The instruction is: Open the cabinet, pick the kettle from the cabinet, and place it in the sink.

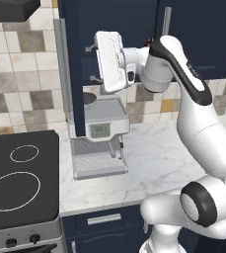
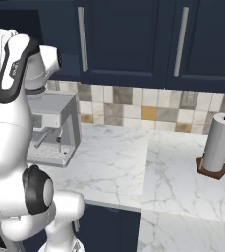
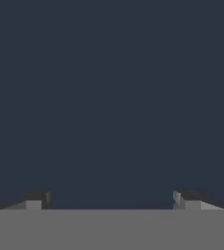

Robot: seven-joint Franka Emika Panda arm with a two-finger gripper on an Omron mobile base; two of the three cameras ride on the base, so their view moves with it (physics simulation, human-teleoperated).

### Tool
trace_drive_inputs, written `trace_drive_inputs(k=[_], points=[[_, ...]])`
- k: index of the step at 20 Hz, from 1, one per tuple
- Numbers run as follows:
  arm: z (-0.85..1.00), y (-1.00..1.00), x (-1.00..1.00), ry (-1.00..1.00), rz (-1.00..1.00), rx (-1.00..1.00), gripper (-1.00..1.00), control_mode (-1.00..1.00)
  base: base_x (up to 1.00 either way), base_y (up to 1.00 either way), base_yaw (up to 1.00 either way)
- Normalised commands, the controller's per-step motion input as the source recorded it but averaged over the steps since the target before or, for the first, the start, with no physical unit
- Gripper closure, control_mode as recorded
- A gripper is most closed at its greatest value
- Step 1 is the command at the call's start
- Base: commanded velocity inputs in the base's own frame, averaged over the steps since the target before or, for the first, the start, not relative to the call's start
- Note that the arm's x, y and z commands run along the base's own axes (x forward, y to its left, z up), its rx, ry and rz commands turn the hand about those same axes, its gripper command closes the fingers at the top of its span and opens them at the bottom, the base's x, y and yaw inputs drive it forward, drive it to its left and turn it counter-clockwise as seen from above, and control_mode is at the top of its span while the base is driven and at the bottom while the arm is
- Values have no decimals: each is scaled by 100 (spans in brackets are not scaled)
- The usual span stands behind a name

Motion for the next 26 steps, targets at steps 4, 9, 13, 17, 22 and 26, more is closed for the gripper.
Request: trace_drive_inputs(k=[4,9,13,17,22,26], points=[[3,-43,-19,0,0,0,-100,-100,0,0,0],[5,-44,-19,0,1,0,-100,-100,0,0,0],[4,-39,-20,-4,2,0,-100,-100,0,0,0],[1,-42,-18,-8,1,0,-100,-100,0,0,0],[1,-41,-16,-7,1,0,-100,-100,0,0,0],[0,-36,-10,-5,1,0,-100,-100,0,0,0]])
